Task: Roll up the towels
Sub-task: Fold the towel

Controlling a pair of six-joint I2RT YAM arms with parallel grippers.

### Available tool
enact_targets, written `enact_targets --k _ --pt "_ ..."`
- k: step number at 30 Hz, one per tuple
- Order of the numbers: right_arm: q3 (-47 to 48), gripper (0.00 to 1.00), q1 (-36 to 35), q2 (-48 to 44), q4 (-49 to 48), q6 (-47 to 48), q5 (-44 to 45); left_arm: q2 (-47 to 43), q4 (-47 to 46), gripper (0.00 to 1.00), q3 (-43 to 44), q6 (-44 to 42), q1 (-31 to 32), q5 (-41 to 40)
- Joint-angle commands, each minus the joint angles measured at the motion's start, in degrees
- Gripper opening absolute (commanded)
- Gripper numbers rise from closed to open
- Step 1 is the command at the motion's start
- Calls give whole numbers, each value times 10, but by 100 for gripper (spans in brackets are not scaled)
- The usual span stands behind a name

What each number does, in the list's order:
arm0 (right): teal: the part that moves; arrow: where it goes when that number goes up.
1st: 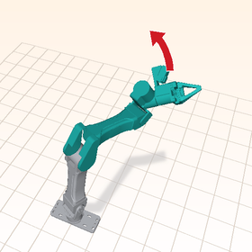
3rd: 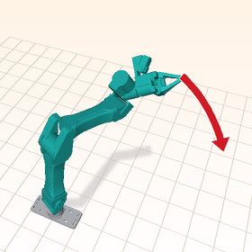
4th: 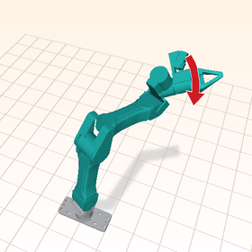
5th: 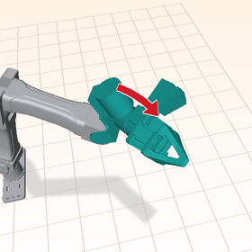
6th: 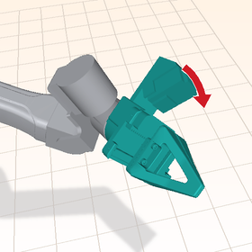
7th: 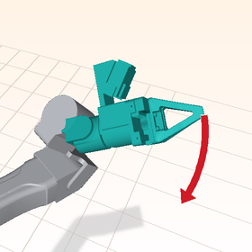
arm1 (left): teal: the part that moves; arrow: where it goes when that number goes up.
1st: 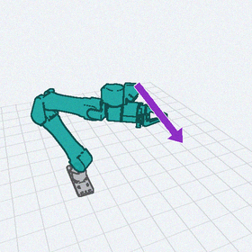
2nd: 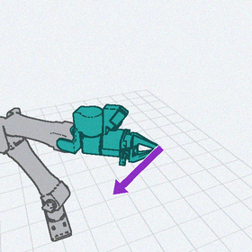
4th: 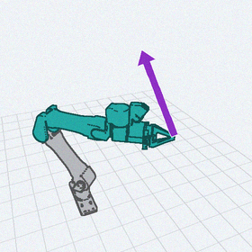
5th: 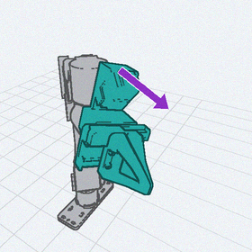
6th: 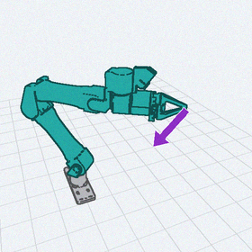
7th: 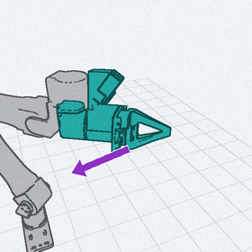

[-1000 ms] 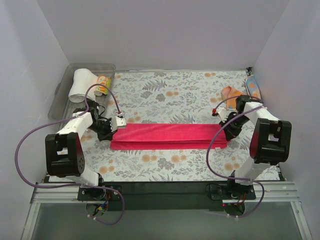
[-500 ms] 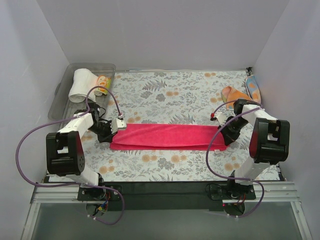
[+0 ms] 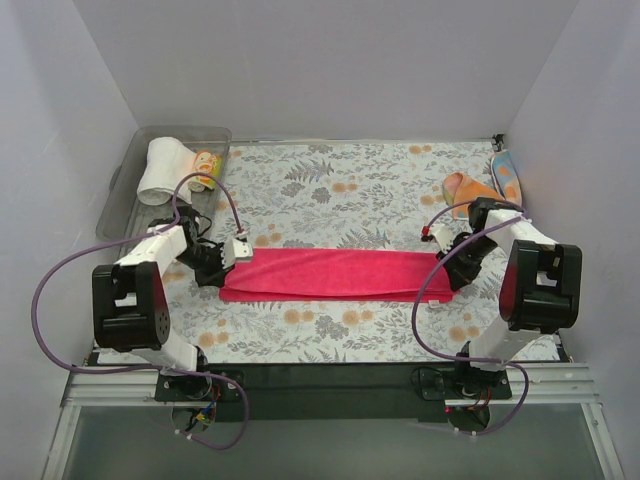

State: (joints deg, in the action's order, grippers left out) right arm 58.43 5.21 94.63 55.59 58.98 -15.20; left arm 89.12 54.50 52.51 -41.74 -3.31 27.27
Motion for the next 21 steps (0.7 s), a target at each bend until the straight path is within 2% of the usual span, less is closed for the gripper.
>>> enact_targets --k 1,10,16,21 --pt "8 1 -1 -23 27 44 1 -33 31 0 31 -19 -3 10" --pt "28 1 1 -11 28 40 0 -50 125 0 102 -59 -4 34" --pt "37 1 4 -5 31 44 3 -62 135 0 73 -93 -3 11" --pt "29 1 4 -3 30 49 2 -62 113 0 28 -87 -4 -8"
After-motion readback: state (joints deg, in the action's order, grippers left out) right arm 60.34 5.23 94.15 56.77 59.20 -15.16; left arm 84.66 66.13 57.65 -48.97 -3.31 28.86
